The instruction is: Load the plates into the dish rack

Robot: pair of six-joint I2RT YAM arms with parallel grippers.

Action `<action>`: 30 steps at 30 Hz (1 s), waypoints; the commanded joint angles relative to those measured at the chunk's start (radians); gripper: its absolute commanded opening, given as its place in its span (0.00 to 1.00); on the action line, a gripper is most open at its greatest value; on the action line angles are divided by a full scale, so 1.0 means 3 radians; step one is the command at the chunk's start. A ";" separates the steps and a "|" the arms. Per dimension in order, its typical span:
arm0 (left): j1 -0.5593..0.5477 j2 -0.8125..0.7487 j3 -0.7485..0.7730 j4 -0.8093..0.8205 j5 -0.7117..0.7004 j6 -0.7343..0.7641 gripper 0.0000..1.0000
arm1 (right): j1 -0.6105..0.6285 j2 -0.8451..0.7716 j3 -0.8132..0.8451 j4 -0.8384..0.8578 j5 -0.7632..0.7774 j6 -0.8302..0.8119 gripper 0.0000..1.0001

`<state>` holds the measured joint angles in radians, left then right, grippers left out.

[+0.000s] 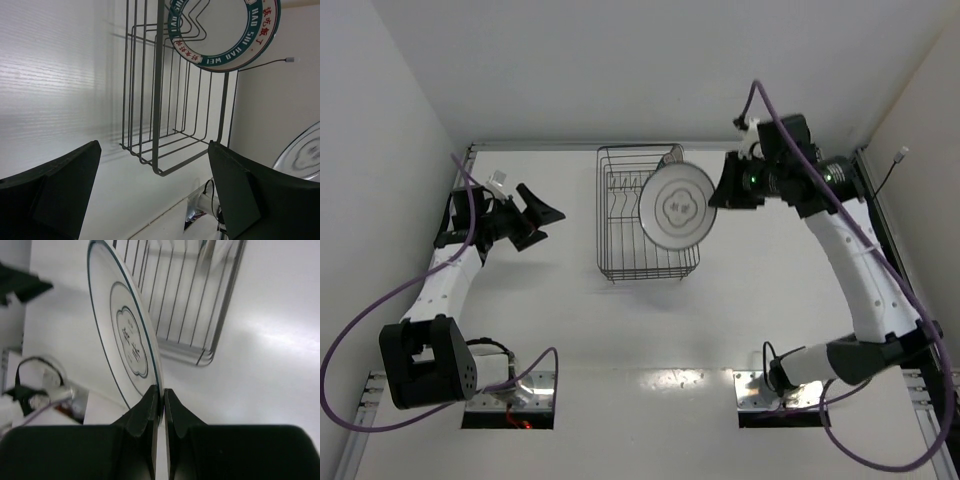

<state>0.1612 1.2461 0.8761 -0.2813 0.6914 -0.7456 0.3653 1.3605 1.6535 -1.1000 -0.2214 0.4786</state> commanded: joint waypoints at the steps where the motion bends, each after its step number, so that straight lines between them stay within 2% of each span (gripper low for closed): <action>1: 0.0041 -0.0068 -0.0026 0.0069 0.0006 0.0000 0.87 | 0.0005 0.0515 0.0832 -0.0004 0.0752 0.0031 0.00; 2: 0.0041 -0.0068 -0.0026 0.0028 0.0006 0.0000 0.87 | 0.0005 0.0689 0.1289 -0.0065 0.0870 0.0031 0.00; 3: 0.0041 -0.0068 -0.0026 -0.0013 0.0006 0.0036 0.87 | 0.0005 0.1035 0.1512 -0.0096 0.1069 -0.0005 0.00; 5: 0.0041 -0.0099 -0.0026 -0.0054 0.0006 0.0072 0.87 | 0.0071 0.1379 0.2078 -0.0173 0.1421 -0.0056 0.00; 6: 0.0041 -0.0099 -0.0026 -0.0100 0.0006 0.0107 0.87 | 0.0101 0.1538 0.2218 -0.0219 0.1661 -0.0102 0.00; 8: 0.0041 -0.0099 -0.0026 -0.0182 0.0006 0.0199 0.87 | 0.0102 0.1912 0.2531 -0.0250 0.1776 -0.0102 0.00; 11: 0.0041 -0.0099 0.0005 -0.0335 -0.0024 0.0292 0.87 | 0.0142 0.2071 0.2461 0.0014 0.2082 -0.0026 0.00; 16: 0.0041 -0.0099 0.0005 -0.0448 -0.0024 0.0404 0.87 | 0.0260 0.2357 0.2368 0.0276 0.2267 0.0005 0.00; 30: 0.0071 -0.0099 0.0097 -0.0611 -0.0024 0.0466 0.87 | 0.0418 0.3068 0.2670 0.0404 0.2706 0.0036 0.00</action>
<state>0.1699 1.2423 0.8722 -0.4454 0.6834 -0.6250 0.4870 2.2623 2.4096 -1.0077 0.4896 0.4793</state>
